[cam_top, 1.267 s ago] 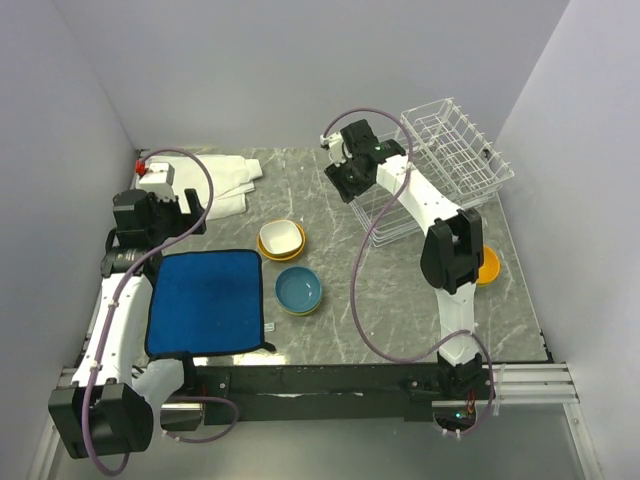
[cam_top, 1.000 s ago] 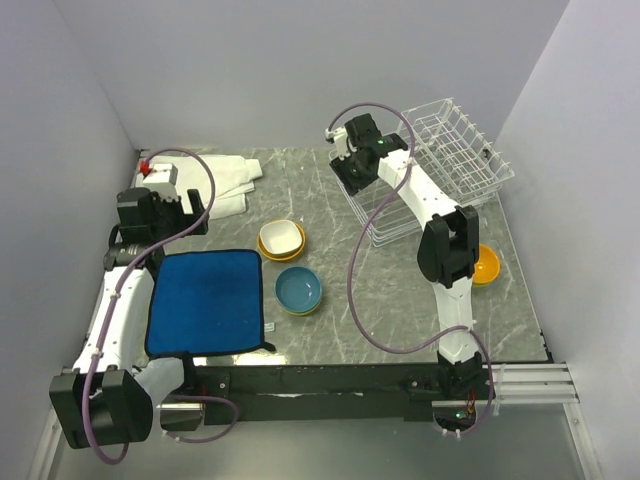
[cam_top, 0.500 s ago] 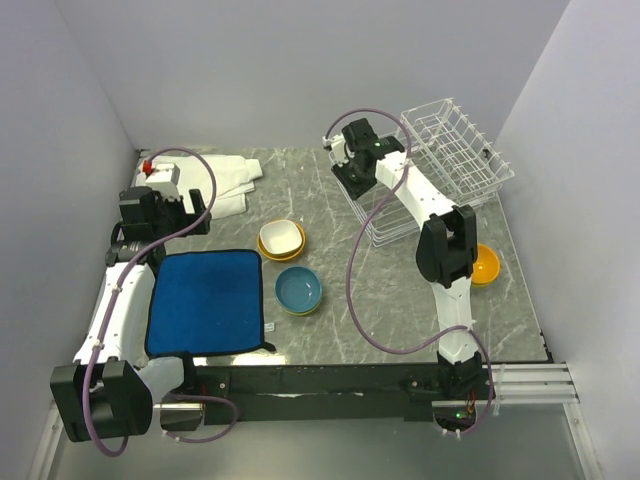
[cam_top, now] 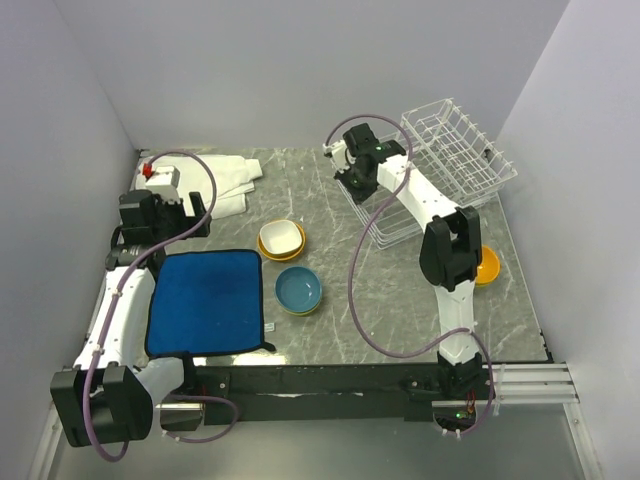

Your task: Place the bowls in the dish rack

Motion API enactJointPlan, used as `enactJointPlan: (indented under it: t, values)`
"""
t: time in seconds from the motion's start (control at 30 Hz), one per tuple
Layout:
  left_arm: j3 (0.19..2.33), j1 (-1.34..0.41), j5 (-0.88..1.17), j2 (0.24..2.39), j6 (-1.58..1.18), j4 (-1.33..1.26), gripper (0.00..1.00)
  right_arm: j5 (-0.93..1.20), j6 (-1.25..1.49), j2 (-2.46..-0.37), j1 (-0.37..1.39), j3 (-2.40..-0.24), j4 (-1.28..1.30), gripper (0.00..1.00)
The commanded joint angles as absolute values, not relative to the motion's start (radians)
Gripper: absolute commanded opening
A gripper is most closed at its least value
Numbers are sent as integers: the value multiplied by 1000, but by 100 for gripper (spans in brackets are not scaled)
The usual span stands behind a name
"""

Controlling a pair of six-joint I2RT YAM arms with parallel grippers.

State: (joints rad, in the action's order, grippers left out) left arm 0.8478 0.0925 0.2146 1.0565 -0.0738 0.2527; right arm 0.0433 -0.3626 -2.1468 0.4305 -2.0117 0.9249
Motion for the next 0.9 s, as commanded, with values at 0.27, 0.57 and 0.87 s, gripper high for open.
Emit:
enactJointPlan:
  t: [0.27,0.57,0.87]
  values:
    - [819,100,241,1009,-86,201,97,117,-650,-1867,497,-1758,1009,0]
    - [795,101,244,974,-86,204,97,153,-836,-1789,563,-1626,1022,0]
    - [767,117,255,943,-94,204,97,132,-1055,-1752,592,-1557,1075,0]
